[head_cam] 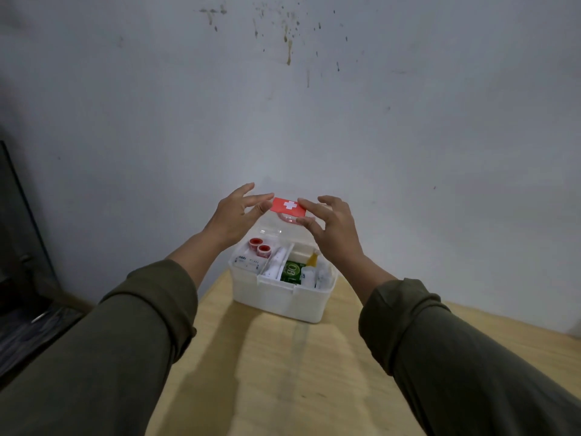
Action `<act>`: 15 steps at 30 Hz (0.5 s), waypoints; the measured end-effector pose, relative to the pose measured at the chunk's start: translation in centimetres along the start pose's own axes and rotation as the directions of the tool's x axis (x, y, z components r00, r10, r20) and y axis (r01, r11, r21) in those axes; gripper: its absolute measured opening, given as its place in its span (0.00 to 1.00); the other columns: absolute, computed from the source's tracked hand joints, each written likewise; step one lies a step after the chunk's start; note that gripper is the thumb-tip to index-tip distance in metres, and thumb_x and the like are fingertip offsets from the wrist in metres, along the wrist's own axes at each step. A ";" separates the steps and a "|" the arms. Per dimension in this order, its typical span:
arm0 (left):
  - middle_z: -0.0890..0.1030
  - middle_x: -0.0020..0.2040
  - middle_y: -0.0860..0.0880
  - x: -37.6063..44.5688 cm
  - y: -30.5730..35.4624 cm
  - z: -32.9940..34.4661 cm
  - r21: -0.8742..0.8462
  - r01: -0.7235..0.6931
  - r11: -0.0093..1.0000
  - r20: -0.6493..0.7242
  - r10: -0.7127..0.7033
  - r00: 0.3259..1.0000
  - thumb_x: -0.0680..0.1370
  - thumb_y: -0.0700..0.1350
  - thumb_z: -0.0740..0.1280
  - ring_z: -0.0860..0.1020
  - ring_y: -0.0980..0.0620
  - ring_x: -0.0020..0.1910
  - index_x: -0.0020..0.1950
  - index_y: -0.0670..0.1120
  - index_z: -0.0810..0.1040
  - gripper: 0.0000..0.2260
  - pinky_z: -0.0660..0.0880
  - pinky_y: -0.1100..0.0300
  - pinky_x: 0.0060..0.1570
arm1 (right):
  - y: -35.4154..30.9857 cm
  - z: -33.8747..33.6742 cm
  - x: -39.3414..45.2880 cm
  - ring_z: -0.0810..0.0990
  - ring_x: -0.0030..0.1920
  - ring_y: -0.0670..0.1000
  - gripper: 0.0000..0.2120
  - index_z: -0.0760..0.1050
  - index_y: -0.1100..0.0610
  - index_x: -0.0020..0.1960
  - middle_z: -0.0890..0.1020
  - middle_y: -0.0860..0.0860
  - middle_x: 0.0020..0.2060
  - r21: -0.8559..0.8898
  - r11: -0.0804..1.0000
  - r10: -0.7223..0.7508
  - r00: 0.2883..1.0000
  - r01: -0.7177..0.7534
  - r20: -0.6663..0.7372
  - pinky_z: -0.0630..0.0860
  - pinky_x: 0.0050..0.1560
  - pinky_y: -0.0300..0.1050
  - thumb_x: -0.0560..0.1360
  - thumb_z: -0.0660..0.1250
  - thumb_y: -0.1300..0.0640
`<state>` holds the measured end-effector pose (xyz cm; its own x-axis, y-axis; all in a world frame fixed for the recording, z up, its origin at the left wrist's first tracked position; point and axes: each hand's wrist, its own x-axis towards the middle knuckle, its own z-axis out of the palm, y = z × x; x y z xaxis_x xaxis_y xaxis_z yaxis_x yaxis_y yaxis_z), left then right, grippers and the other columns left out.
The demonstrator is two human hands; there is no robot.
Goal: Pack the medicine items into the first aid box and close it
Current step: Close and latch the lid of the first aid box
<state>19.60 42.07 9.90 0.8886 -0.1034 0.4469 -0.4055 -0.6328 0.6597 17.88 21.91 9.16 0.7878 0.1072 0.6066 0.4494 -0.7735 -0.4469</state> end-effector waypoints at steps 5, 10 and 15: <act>0.62 0.75 0.46 -3.4 -0.5 0.1 -0.003 0.047 0.999 0.008 -0.047 0.999 0.77 0.59 0.57 0.62 0.45 0.73 0.67 0.55 0.73 0.20 0.61 0.49 0.70 | -1.0 0.7 -3.5 0.65 0.68 0.57 0.17 0.76 0.47 0.63 0.71 0.58 0.66 -0.017 0.999 -0.031 1.000 0.031 0.001 0.64 0.68 0.56 0.75 0.66 0.48; 0.63 0.75 0.45 -6.2 -1.4 0.7 -0.026 0.097 0.995 0.004 -0.097 0.995 0.78 0.58 0.56 0.62 0.45 0.73 0.67 0.53 0.72 0.21 0.62 0.49 0.70 | -1.0 1.8 -6.7 0.70 0.64 0.61 0.19 0.80 0.49 0.58 0.74 0.62 0.61 -0.027 0.996 -0.081 0.997 0.081 0.004 0.67 0.63 0.60 0.73 0.61 0.43; 0.63 0.75 0.44 -8.2 -2.2 1.4 -0.061 0.116 0.991 0.017 -0.116 0.993 0.78 0.57 0.57 0.62 0.46 0.73 0.66 0.54 0.73 0.19 0.63 0.51 0.70 | -0.1 3.0 -9.1 0.66 0.61 0.56 0.19 0.81 0.50 0.55 0.76 0.63 0.57 -0.087 0.987 -0.132 0.991 0.135 0.034 0.71 0.56 0.67 0.72 0.61 0.43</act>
<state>13.47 43.24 3.94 0.9330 -0.0427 0.3573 -0.3115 -0.5929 0.7426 11.94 22.93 1.74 0.7352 0.2298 0.6377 0.5133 -0.8032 -0.3024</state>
